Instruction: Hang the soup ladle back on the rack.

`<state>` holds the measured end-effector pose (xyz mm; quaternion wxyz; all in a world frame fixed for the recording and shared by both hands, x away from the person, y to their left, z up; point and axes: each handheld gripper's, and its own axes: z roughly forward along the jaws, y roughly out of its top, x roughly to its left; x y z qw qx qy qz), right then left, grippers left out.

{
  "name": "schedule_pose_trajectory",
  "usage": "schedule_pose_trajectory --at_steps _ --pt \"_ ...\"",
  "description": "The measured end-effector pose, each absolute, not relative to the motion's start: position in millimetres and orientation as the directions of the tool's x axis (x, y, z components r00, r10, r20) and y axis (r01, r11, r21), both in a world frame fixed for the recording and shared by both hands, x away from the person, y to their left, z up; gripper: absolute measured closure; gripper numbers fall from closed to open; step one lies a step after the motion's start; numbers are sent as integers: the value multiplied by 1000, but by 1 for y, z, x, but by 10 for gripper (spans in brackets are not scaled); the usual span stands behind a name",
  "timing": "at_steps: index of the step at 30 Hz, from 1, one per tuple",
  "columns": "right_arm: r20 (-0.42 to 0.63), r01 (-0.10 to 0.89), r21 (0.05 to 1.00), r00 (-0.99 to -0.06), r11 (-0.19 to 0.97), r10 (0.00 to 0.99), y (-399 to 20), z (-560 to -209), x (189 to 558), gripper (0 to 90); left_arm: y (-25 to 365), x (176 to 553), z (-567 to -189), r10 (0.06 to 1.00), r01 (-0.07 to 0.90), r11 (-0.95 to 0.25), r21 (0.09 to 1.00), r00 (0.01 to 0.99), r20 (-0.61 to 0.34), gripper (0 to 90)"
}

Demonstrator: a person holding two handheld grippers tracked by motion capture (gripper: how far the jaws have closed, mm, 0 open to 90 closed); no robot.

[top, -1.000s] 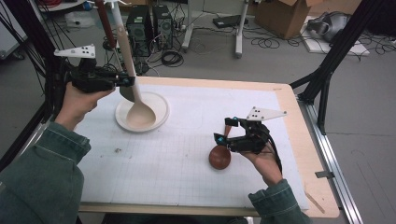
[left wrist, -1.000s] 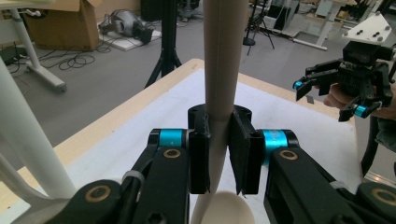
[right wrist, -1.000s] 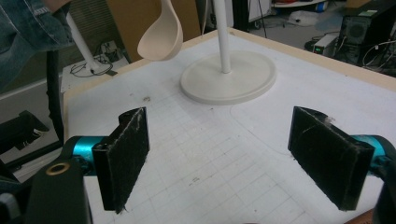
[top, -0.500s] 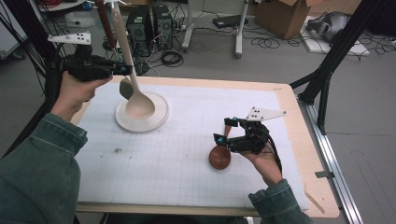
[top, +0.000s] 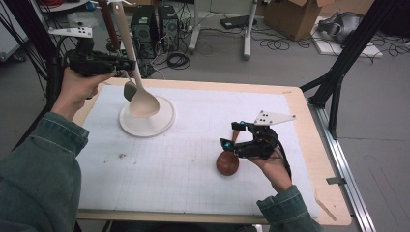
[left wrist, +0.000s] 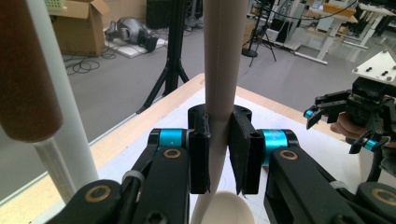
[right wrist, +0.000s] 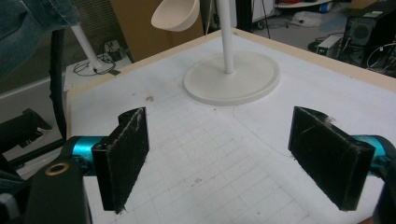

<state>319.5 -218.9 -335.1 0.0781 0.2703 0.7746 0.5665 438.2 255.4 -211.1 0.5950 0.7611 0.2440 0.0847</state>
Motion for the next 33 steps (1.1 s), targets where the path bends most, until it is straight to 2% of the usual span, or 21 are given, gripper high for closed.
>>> schedule_pose_trajectory --at_steps 20,33 --pt "185 325 923 -846 208 500 -218 -335 318 196 257 447 -217 505 314 -154 937 840 -199 782" --pt "185 322 923 -853 212 488 -215 -335 319 195 258 446 -221 543 316 -161 935 820 -183 776"
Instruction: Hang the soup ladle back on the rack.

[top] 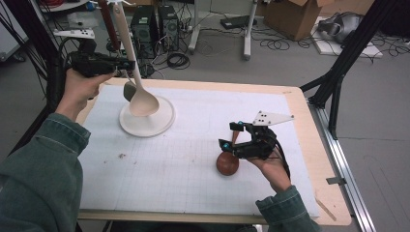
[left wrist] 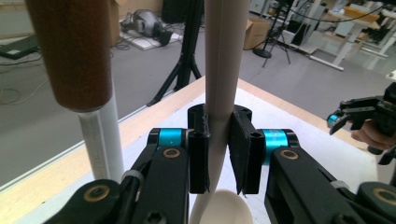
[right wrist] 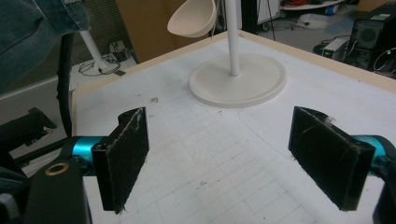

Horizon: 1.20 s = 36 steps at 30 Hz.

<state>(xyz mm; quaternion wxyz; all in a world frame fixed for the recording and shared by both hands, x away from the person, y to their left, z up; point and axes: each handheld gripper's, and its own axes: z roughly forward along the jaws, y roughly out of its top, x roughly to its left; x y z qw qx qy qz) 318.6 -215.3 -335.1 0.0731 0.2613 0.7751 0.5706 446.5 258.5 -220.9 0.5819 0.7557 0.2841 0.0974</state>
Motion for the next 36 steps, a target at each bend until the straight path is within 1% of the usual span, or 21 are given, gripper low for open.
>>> schedule_pose_trajectory --at_steps 5,8,15,22,29,30,33,36 --pt "186 322 923 -851 209 491 -216 -335 319 195 259 443 -218 548 303 -158 940 819 -172 750" --pt "183 320 924 -851 210 492 -216 -335 319 195 259 440 -216 554 294 -168 941 818 -156 718" --pt "188 326 922 -850 210 493 -218 -336 321 195 262 436 -214 569 281 -190 941 812 -127 680" --pt "191 327 924 -843 197 503 -222 -333 322 195 274 425 -207 582 257 -227 939 809 -81 660" --pt "193 332 920 -845 207 499 -221 -334 322 195 284 419 -207 585 255 -225 940 807 -79 661" --pt "191 331 921 -844 205 501 -221 -335 323 195 284 419 -207 582 256 -226 940 809 -80 668" --pt "192 333 920 -843 207 502 -222 -335 324 195 285 417 -206 565 252 -227 941 821 -83 733" --pt "195 336 919 -842 207 502 -222 -335 324 195 283 414 -203 541 241 -221 945 837 -87 829"
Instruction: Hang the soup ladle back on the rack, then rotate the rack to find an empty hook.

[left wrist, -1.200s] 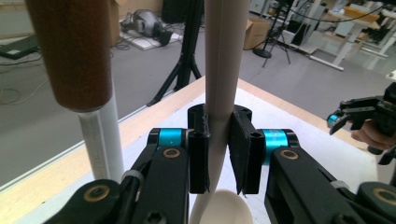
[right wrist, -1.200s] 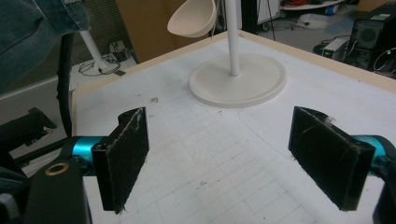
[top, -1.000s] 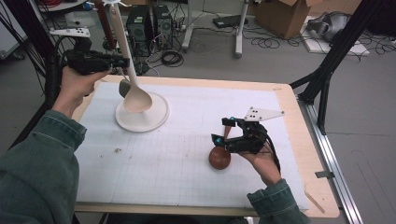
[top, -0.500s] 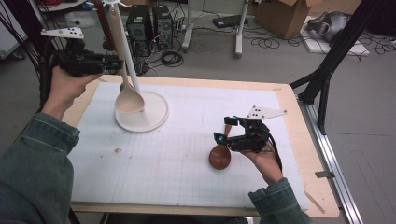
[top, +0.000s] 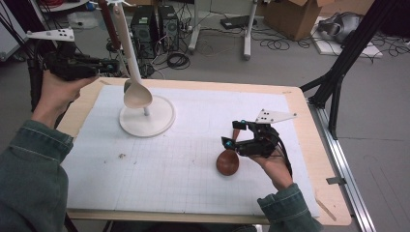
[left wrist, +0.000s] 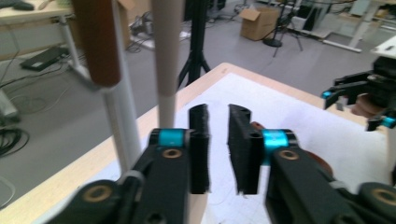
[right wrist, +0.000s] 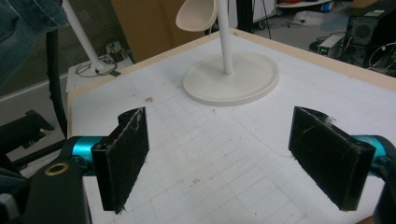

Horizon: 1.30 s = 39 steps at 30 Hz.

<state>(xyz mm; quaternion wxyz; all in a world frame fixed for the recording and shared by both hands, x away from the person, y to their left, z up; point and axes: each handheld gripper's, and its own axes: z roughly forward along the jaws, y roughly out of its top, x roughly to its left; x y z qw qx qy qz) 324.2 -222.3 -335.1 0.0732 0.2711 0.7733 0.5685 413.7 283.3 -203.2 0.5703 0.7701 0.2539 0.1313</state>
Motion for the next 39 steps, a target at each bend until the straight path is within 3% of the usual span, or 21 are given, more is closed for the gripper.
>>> schedule_pose_trajectory --at_steps 5,22,39 --pt "193 338 917 -841 210 506 -225 -336 322 195 272 408 -189 505 220 -232 948 860 -77 892" --pt "188 333 922 -832 199 522 -238 -338 318 194 236 411 -145 458 181 -223 958 887 -61 896" --pt "179 331 920 -830 208 527 -244 -336 316 185 230 416 -116 497 165 -200 966 866 -45 896"
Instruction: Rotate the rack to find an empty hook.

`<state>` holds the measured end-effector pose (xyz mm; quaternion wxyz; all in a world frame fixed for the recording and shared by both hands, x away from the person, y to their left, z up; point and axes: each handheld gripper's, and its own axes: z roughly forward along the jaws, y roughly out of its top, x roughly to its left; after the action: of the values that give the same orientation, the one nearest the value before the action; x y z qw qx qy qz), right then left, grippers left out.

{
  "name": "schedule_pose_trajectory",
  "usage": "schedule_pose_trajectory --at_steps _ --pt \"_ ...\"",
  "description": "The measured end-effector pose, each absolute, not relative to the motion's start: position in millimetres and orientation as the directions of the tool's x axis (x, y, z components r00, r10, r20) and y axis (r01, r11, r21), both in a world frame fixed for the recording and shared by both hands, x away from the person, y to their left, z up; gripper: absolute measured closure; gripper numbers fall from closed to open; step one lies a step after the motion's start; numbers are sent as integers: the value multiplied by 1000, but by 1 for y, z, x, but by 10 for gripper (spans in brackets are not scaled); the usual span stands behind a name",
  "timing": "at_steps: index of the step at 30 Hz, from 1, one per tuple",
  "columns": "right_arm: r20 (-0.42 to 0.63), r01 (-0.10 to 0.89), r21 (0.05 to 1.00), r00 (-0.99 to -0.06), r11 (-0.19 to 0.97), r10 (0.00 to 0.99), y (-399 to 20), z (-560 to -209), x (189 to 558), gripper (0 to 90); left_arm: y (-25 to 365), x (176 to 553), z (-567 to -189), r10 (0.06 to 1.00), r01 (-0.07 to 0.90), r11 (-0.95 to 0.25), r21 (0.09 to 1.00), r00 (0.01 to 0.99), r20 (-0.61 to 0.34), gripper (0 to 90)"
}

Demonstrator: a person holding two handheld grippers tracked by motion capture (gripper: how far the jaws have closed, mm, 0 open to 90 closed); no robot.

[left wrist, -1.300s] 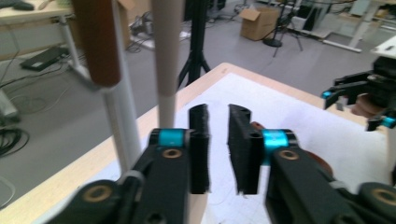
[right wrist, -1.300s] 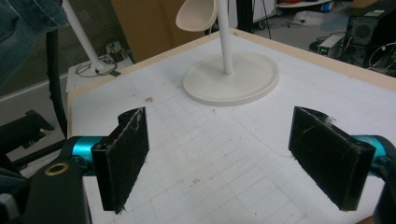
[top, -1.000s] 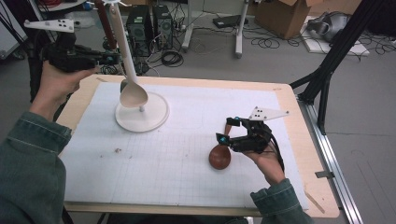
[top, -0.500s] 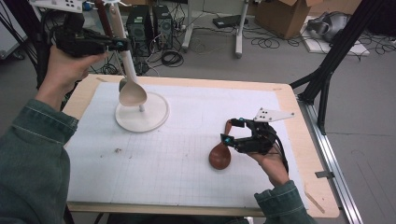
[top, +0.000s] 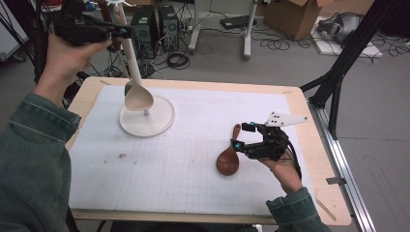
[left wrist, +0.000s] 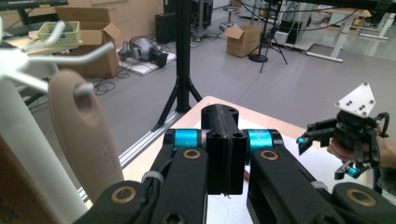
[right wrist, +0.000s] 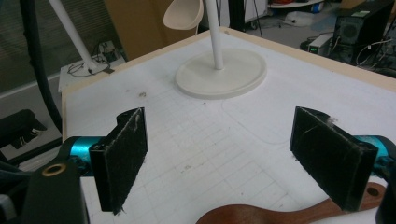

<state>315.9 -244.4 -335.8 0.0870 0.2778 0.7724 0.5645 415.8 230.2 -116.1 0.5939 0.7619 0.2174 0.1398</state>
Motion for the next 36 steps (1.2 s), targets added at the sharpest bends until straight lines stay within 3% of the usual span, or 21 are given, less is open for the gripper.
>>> schedule_pose_trajectory --at_steps 36 --pt "166 323 918 -838 229 519 -243 -328 312 185 241 433 -111 619 185 -131 974 782 -65 896"
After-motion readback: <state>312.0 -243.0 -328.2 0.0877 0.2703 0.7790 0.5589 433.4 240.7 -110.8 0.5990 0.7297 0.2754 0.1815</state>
